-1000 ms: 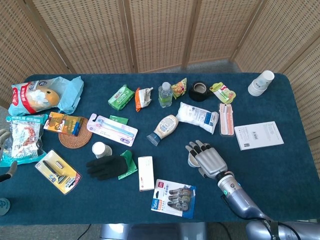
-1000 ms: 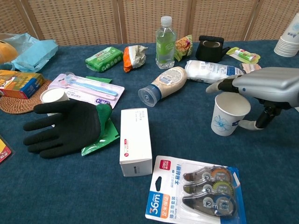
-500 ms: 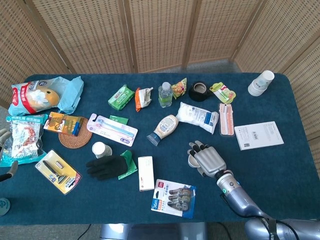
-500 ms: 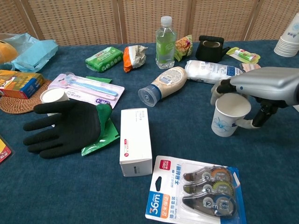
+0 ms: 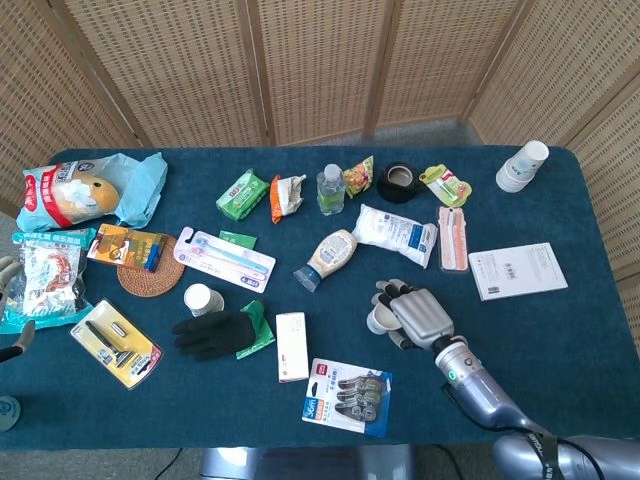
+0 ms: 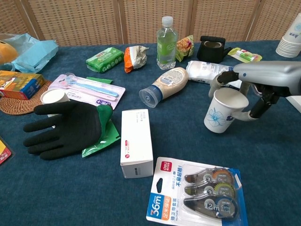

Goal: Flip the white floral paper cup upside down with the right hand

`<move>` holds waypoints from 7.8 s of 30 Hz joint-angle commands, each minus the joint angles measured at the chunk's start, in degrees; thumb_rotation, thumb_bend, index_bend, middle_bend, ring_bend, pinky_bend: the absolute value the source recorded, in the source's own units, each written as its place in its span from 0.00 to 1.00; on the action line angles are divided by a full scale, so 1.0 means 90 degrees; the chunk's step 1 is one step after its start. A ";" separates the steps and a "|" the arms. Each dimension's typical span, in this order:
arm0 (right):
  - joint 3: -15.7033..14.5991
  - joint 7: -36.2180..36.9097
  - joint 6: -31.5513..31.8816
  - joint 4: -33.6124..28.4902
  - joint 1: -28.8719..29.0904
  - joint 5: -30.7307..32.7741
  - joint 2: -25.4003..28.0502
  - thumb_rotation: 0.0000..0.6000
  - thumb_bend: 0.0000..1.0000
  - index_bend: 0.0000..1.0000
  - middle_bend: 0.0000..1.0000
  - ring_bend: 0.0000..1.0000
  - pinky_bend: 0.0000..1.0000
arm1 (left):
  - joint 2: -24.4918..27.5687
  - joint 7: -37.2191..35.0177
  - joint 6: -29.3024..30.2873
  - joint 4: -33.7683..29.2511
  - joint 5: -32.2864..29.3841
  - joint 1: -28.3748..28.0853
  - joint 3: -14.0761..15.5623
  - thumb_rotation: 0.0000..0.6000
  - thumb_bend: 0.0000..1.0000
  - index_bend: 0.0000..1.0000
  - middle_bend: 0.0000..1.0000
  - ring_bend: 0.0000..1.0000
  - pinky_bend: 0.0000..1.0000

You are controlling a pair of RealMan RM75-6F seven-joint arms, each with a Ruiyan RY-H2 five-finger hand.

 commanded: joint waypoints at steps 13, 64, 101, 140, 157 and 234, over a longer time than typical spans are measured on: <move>0.0679 0.4324 -0.1071 0.0581 -0.0247 -0.0915 0.0254 1.00 0.43 0.26 0.16 0.13 0.36 | 0.0037 0.0038 0.0067 -0.0067 0.0023 0.0027 -0.0004 1.00 0.47 0.03 0.06 0.02 0.00; -0.0182 0.1522 -0.0163 0.0649 -0.0536 -0.1728 0.0616 1.00 0.43 0.00 0.00 0.00 0.00 | 0.0051 0.0004 0.0284 -0.0086 0.0189 0.0084 -0.0007 1.00 0.47 0.03 0.06 0.02 0.00; -0.0539 -0.3353 0.1138 0.0335 0.0091 0.0662 -0.0899 1.00 0.43 0.06 0.00 0.00 0.00 | -0.0034 -0.0258 0.0262 0.0135 0.0181 0.0095 0.0010 1.00 0.47 0.03 0.05 0.02 0.00; -0.0134 -0.1726 0.0819 0.0352 0.0012 0.0697 -0.0883 1.00 0.45 0.35 0.00 0.00 0.00 | -0.0074 -0.0517 0.0219 0.0306 0.0187 0.0100 0.0022 1.00 0.47 0.03 0.05 0.02 0.00; 0.0834 0.3318 -0.1203 0.0605 -0.0253 -0.0156 -0.0001 1.00 0.45 0.34 0.00 0.00 0.00 | -0.0005 -0.0394 0.0284 0.0177 0.0169 0.0140 0.0018 1.00 0.47 0.03 0.05 0.02 0.00; 0.0240 0.1311 0.2594 0.0771 -0.2110 -0.1240 0.1097 1.00 0.48 0.05 0.00 0.00 0.00 | -0.0015 0.0306 0.0537 0.0002 -0.0051 0.0490 0.0115 1.00 0.47 0.03 0.05 0.02 0.00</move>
